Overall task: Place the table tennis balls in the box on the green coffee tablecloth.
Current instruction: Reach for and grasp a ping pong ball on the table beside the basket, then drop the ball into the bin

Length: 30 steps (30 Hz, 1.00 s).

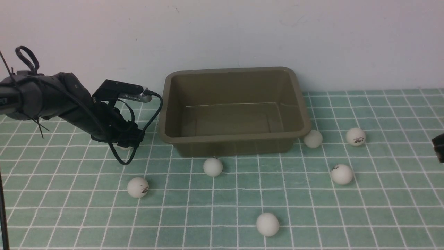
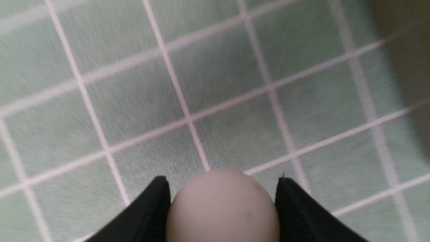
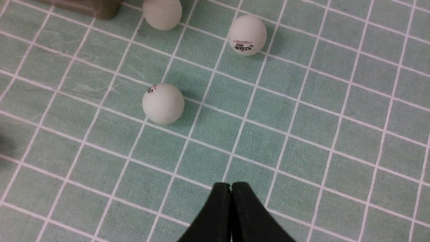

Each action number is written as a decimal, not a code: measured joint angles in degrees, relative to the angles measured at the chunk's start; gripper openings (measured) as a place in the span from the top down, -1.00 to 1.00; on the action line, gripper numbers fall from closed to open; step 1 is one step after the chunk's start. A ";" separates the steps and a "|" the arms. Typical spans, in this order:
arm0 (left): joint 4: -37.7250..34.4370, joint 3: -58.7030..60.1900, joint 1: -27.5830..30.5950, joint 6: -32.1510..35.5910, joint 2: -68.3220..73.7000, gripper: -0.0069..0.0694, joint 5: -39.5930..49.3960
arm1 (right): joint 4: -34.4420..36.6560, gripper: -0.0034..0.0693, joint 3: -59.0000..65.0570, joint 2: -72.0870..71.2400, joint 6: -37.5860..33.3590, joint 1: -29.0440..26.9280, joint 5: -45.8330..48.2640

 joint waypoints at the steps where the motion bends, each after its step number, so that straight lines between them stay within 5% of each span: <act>1: 0.25 -1.41 0.00 -0.33 -0.68 -0.11 1.43 | 0.00 0.93 0.00 0.00 0.00 0.00 0.00; 10: 0.57 -20.56 -7.36 -4.53 -4.33 -0.11 21.18 | 0.04 0.93 0.00 0.00 0.00 0.00 -0.05; 18: 4.96 -21.99 -18.24 -4.58 3.90 -0.11 12.81 | 0.04 0.93 0.00 0.00 0.19 0.00 -2.43; 25: 7.45 -22.36 -20.03 -4.99 8.29 -0.35 8.42 | 2.21 0.93 0.00 0.00 0.20 0.00 -3.85; 30: 7.74 -27.54 -20.03 -6.13 8.29 -0.47 13.85 | 6.64 0.93 0.00 4.04 0.36 0.00 -11.76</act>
